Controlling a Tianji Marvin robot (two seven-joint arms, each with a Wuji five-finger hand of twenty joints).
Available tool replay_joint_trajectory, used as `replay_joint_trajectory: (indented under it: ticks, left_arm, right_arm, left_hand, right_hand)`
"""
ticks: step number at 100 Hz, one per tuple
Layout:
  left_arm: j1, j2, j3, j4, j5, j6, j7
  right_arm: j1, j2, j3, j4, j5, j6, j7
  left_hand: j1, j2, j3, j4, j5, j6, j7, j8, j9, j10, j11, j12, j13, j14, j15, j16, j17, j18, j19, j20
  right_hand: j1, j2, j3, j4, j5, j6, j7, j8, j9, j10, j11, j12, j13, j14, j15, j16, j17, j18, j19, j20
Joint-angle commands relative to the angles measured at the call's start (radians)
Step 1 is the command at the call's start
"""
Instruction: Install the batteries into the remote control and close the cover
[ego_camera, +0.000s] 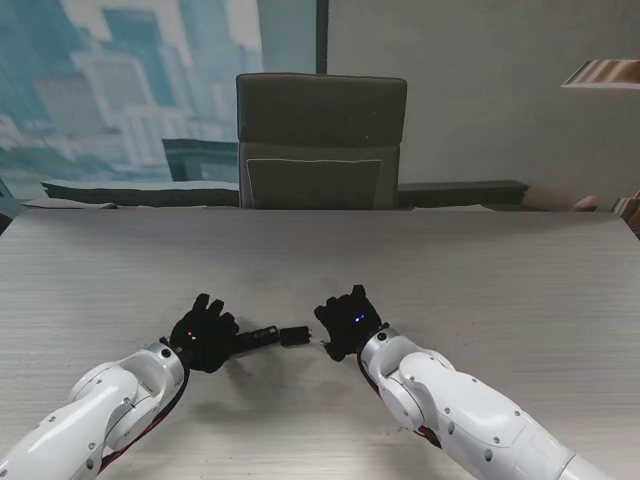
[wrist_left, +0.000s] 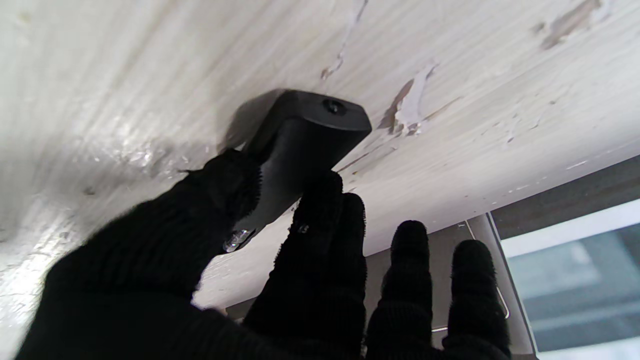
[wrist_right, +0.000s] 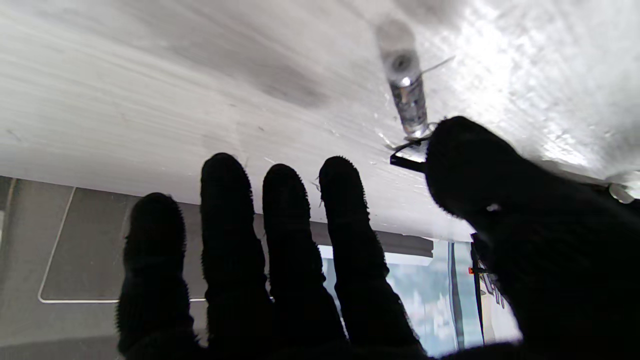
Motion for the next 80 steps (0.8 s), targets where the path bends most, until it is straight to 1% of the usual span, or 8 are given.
replay_joint_trajectory:
  ticks: [1,41,45,48,52,57,65,80]
  left_arm:
    - [0.021,0.003,0.013,0.04,0.004,0.001,-0.038]
    - [0.021,0.002,0.014,0.042,0.001,0.004,-0.035]
    - [0.02,0.002,0.014,0.042,0.001,0.003,-0.035]
    - [0.02,0.002,0.014,0.042,0.001,0.003,-0.036]
    - [0.021,0.002,0.014,0.041,0.001,0.003,-0.037]
    - [0.021,0.002,0.014,0.041,0.001,0.003,-0.036]
    - [0.021,0.002,0.014,0.042,-0.001,0.004,-0.037]
    - [0.019,0.002,0.016,0.042,-0.001,0.001,-0.041]
  right_arm:
    - [-0.013,0.001,-0.007,-0.003,-0.005,0.004,-0.004]
    - [0.026,-0.015,-0.072,0.066,0.019,0.072,-0.04]
    - [0.031,-0.017,-0.081,0.073,0.025,0.076,-0.037]
    - [0.034,-0.017,-0.088,0.077,0.03,0.079,-0.033]
    - [0.036,-0.018,-0.095,0.082,0.036,0.081,-0.028]
    - [0.037,-0.018,-0.103,0.087,0.042,0.081,-0.024]
    - [0.04,-0.02,-0.119,0.094,0.053,0.086,-0.017]
    - [0.035,-0.018,-0.139,0.094,0.061,0.102,0.002]
  left_hand:
    - [0.163,-0.034,0.0,0.043,0.066,-0.339,0.151,0.073,-0.009,-0.027,0.018,0.017,-0.005,-0.019,0.012,-0.01,-0.01,-0.002,0.017,0.003]
    - [0.163,-0.034,-0.001,0.043,0.065,-0.34,0.151,0.073,-0.009,-0.027,0.018,0.017,-0.004,-0.018,0.013,-0.01,-0.01,-0.002,0.017,0.003]
    - [0.163,-0.034,-0.001,0.043,0.066,-0.338,0.152,0.073,-0.01,-0.027,0.018,0.017,-0.004,-0.018,0.013,-0.01,-0.01,-0.002,0.017,0.003]
    - [0.163,-0.033,-0.001,0.043,0.065,-0.338,0.151,0.073,-0.01,-0.027,0.018,0.017,-0.005,-0.018,0.012,-0.01,-0.01,-0.002,0.017,0.003]
    - [0.163,-0.034,-0.001,0.044,0.065,-0.338,0.151,0.073,-0.01,-0.026,0.018,0.017,-0.004,-0.018,0.013,-0.01,-0.01,-0.002,0.017,0.003]
    - [0.163,-0.034,-0.001,0.043,0.066,-0.339,0.151,0.073,-0.01,-0.027,0.018,0.017,-0.005,-0.019,0.012,-0.01,-0.01,-0.002,0.017,0.003]
    - [0.163,-0.033,-0.001,0.043,0.066,-0.339,0.151,0.073,-0.01,-0.026,0.018,0.017,-0.005,-0.017,0.013,-0.01,-0.01,-0.003,0.017,0.003]
    - [0.162,-0.033,-0.001,0.043,0.064,-0.34,0.151,0.073,-0.01,-0.028,0.018,0.017,-0.004,-0.019,0.013,-0.01,-0.009,-0.003,0.018,0.003]
  right_hand:
    - [0.003,-0.035,0.034,-0.003,-0.026,0.02,-0.003,-0.007,-0.034,0.028,0.008,-0.001,-0.019,-0.014,0.003,0.003,-0.012,-0.02,-0.003,-0.011]
    - [0.044,0.056,0.04,0.016,0.04,-0.018,0.054,0.004,0.0,0.021,0.044,0.011,0.007,-0.016,0.047,0.023,0.002,-0.027,0.022,-0.002]
    - [0.073,0.042,0.039,-0.04,0.05,-0.03,0.096,-0.083,0.012,0.02,0.048,0.01,0.015,-0.014,0.056,0.024,0.004,-0.028,0.023,0.0]
    - [0.089,0.027,0.038,-0.064,0.057,-0.036,0.109,-0.102,0.022,0.018,0.051,0.01,0.022,-0.013,0.061,0.025,0.005,-0.027,0.024,0.0]
    - [0.122,0.006,0.051,-0.115,0.06,-0.043,0.173,-0.175,0.039,0.015,0.053,0.009,0.03,-0.013,0.067,0.024,0.006,-0.026,0.023,0.0]
    - [0.17,-0.025,0.063,-0.15,0.079,-0.046,0.232,-0.218,0.08,0.012,0.057,0.007,0.05,-0.008,0.075,0.024,0.01,-0.016,0.021,-0.001]
    - [0.227,-0.053,0.08,-0.169,0.119,-0.046,0.299,-0.259,0.148,0.009,0.063,-0.04,0.079,-0.003,0.092,0.024,0.024,-0.009,0.022,-0.002]
    - [0.253,-0.083,0.098,-0.17,0.187,-0.045,0.31,-0.262,0.216,0.009,0.072,-0.071,0.107,0.006,0.109,0.026,0.04,-0.003,0.03,0.001]
